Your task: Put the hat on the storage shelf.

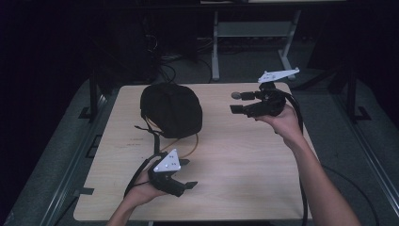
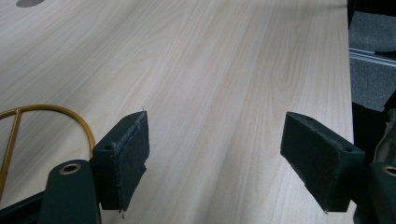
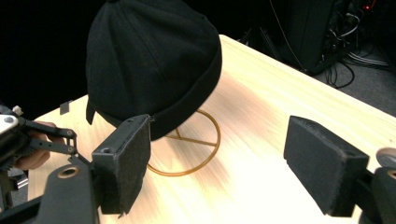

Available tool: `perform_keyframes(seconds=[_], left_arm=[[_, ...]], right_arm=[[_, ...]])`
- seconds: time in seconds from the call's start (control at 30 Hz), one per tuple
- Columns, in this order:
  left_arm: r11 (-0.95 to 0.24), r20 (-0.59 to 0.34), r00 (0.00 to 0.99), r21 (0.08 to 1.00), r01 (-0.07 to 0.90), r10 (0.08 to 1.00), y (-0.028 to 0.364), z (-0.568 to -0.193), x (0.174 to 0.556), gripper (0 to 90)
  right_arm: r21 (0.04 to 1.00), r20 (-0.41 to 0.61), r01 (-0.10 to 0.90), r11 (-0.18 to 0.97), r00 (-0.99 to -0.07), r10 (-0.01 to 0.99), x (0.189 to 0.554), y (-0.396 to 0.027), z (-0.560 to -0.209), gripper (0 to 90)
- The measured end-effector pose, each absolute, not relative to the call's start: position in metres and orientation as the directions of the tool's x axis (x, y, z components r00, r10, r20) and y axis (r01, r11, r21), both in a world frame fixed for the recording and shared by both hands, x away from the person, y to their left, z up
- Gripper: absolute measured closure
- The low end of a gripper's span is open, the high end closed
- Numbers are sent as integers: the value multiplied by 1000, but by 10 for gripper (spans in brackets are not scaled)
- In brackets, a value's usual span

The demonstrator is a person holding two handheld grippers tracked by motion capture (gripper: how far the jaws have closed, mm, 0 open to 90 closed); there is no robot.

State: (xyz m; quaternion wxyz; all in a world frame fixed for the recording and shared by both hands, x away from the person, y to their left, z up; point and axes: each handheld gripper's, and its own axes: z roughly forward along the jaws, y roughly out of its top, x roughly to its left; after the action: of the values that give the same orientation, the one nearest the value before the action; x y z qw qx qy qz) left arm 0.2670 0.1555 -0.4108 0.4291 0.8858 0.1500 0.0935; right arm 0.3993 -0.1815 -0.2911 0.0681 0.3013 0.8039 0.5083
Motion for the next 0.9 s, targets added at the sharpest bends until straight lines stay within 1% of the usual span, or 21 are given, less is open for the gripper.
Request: perform_keyframes(seconds=[0.47,0.63,0.9], left_arm=[[-585,32,937,788,191,349,154,-412,267,236],[-587,30,937,786,193,348,153,-413,267,236],[-589,29,937,785,194,347,152,-414,266,236]], right_arm=[[845,231,456,280,-783,577,387,-209,-312,208],[844,231,460,276,-777,586,381,-217,-319,190],[838,236,469,278,-771,591,372,-227,-327,187]])
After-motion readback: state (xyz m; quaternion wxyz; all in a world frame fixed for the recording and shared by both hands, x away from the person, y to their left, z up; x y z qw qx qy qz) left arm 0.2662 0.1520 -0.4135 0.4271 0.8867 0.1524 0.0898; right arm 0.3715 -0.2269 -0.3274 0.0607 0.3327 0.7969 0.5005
